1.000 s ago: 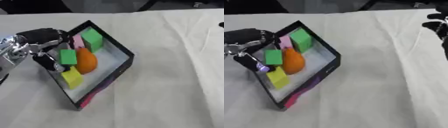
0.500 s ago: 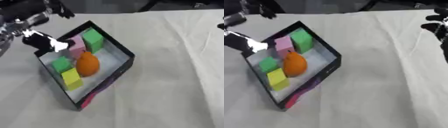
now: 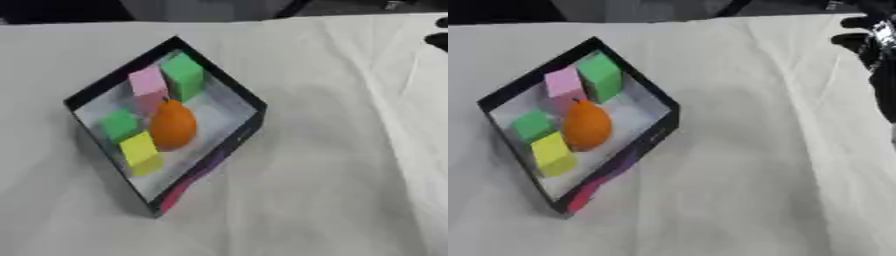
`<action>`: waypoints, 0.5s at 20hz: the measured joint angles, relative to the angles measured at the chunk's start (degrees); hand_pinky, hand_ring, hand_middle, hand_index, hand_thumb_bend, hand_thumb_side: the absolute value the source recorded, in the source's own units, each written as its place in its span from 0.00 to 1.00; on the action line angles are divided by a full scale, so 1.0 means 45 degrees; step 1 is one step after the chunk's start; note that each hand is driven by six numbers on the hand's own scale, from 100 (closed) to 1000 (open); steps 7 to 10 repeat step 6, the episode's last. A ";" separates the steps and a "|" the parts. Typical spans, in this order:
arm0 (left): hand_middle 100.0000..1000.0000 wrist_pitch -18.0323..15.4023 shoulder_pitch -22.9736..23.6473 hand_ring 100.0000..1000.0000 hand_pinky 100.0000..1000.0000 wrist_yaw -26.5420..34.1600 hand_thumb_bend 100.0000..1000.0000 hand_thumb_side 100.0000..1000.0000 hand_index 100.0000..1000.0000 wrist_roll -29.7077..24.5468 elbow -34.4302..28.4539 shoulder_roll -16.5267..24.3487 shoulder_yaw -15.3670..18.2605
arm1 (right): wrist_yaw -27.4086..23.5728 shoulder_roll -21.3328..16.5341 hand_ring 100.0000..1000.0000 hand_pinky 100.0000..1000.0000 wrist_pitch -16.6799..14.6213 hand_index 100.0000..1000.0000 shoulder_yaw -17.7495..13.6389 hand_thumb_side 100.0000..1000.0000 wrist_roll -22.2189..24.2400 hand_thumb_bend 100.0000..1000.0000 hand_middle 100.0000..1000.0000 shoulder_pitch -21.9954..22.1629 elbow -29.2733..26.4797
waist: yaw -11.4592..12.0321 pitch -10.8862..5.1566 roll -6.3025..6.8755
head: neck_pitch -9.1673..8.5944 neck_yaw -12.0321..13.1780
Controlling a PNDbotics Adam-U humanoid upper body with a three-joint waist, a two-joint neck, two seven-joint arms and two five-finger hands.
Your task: Pick up objects on the table and place them in the box.
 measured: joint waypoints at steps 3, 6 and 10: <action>0.71 -0.0312 0.1321 0.74 0.83 0.0851 0.00 0.66 0.78 0.0840 -0.0007 -0.0539 0.0858 | 0.0000 0.0000 0.65 0.89 -0.0023 0.82 -0.0028 0.52 -0.0072 0.00 0.65 0.0007 -0.0155 | 0.0078 0.0000 -0.0076 | 0.0000 -0.0103; 0.72 -0.0440 0.2661 0.75 0.84 0.1508 0.00 0.72 0.80 0.1618 -0.0009 -0.1062 0.1560 | 0.0000 0.0002 0.65 0.89 -0.0068 0.82 -0.0070 0.52 -0.0138 0.00 0.65 -0.0001 -0.0238 | 0.0112 0.0000 -0.0159 | -0.0006 -0.0182; 0.72 -0.0440 0.2661 0.75 0.84 0.1508 0.00 0.72 0.80 0.1618 -0.0009 -0.1062 0.1560 | 0.0000 0.0002 0.65 0.89 -0.0068 0.82 -0.0070 0.52 -0.0138 0.00 0.65 -0.0001 -0.0238 | 0.0112 0.0000 -0.0159 | -0.0006 -0.0182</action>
